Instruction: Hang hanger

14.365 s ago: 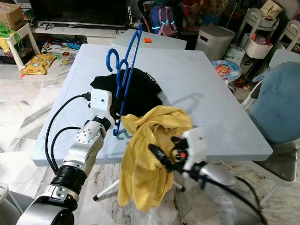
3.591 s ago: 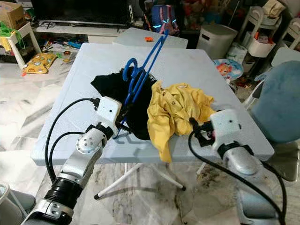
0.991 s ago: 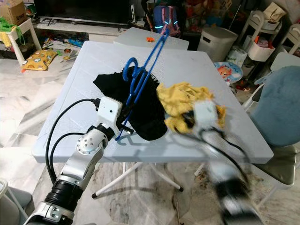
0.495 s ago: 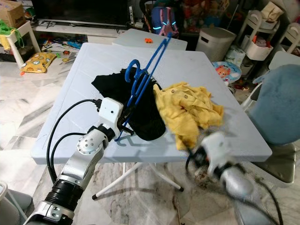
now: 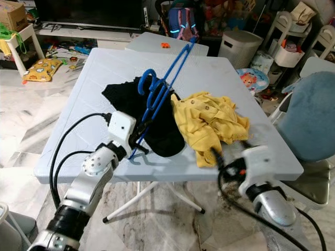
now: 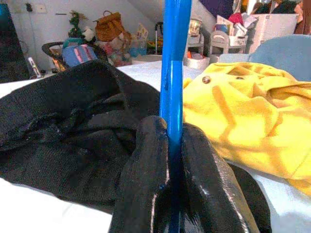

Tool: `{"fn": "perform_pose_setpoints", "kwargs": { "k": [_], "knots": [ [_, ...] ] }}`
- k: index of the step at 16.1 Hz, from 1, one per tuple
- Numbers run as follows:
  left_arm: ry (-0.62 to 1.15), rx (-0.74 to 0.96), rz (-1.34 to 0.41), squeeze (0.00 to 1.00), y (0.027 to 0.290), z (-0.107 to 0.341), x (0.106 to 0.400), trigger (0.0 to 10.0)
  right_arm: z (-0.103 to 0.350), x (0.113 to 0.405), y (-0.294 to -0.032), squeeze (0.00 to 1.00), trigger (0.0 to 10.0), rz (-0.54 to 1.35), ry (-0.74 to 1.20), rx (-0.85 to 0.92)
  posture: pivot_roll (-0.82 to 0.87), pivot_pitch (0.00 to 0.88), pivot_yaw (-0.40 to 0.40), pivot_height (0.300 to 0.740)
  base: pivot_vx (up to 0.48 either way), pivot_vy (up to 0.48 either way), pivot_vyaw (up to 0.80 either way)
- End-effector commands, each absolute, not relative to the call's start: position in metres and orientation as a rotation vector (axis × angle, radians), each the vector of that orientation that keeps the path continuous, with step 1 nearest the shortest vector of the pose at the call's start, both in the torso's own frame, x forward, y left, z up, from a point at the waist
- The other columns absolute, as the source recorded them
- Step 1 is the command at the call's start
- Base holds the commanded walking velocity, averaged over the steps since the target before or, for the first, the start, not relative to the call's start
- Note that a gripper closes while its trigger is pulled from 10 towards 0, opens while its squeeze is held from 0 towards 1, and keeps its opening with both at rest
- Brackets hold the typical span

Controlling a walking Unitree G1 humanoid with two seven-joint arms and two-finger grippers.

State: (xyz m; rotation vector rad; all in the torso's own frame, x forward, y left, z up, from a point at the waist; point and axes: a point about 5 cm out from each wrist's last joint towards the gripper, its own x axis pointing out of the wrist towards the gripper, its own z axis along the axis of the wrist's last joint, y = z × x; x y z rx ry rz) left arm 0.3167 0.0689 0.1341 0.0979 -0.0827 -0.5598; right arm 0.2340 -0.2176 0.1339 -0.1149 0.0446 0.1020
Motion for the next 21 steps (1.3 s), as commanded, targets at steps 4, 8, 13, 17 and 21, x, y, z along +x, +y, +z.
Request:
{"fn": "perform_pose_setpoints", "kwargs": {
  "k": [4,8,13,17,21],
  "knots": [
    [-0.028,0.09,-0.594,0.0,0.057,0.128,0.313,10.0,0.152,0.239,-0.215,0.0,10.0,-0.024,-0.059,-0.072,0.02,0.0,-0.087,0.74,0.0,0.0,0.0],
    [-0.033,0.093,-0.606,0.0,0.054,0.129,0.312,10.0,0.144,0.238,-0.214,0.0,10.0,-0.005,0.008,-0.023,0.02,0.0,-0.079,0.74,0.0,0.0,0.0],
    [-0.05,0.107,-0.6,0.0,0.053,0.134,0.314,10.0,0.137,0.241,-0.206,0.0,10.0,0.011,0.038,-0.021,0.03,0.0,-0.079,0.74,-0.051,0.0,0.0],
    [-0.045,0.112,-0.599,0.0,0.055,0.133,0.315,10.0,0.136,0.243,-0.204,0.0,10.0,0.018,0.042,-0.019,0.03,0.0,-0.078,0.74,-0.273,0.0,0.0],
    [-0.042,0.116,-0.6,0.0,0.053,0.132,0.315,10.0,0.135,0.244,-0.204,0.0,10.0,0.022,0.047,-0.024,0.03,0.0,-0.078,0.74,-0.281,0.0,0.0]
  ]
}}
